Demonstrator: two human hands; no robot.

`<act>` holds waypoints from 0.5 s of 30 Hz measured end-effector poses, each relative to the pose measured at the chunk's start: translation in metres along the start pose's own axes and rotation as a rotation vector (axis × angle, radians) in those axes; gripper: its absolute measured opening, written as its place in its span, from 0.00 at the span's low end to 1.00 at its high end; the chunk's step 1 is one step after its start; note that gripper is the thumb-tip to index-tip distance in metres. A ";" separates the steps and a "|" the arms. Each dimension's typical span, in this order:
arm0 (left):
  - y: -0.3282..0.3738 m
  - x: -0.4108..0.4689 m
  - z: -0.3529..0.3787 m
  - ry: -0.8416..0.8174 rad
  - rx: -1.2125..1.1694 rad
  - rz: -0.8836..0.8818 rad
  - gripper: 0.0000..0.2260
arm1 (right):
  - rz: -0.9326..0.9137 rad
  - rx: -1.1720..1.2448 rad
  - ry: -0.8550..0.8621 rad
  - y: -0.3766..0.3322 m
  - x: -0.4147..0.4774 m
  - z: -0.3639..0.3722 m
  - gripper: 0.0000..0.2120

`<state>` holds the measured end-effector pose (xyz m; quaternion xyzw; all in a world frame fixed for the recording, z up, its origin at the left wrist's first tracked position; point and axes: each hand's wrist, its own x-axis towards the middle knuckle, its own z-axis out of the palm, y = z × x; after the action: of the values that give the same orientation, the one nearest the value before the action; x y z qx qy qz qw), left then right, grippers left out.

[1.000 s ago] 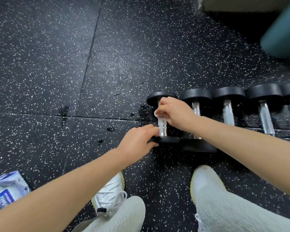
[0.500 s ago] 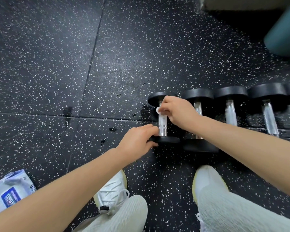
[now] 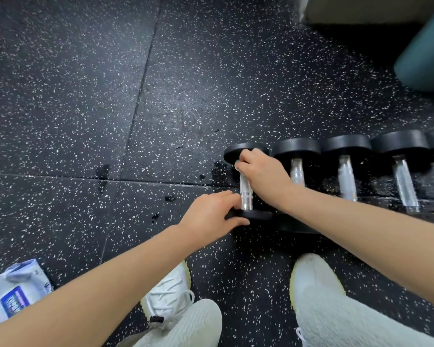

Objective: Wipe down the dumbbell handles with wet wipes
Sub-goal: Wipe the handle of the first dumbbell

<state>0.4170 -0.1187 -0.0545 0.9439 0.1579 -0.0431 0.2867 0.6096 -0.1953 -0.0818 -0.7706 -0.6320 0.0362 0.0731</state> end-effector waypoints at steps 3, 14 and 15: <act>-0.004 -0.001 0.003 -0.010 0.004 0.001 0.13 | -0.017 0.031 0.008 -0.010 -0.020 0.001 0.08; -0.005 -0.006 0.002 -0.044 0.032 0.011 0.11 | 0.053 -0.014 0.047 0.000 0.003 0.004 0.10; -0.005 -0.008 0.002 -0.032 0.013 0.013 0.10 | 0.052 0.011 0.055 -0.002 -0.002 0.005 0.10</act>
<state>0.4082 -0.1179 -0.0577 0.9459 0.1470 -0.0576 0.2835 0.6067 -0.1966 -0.0861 -0.7871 -0.6093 0.0205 0.0938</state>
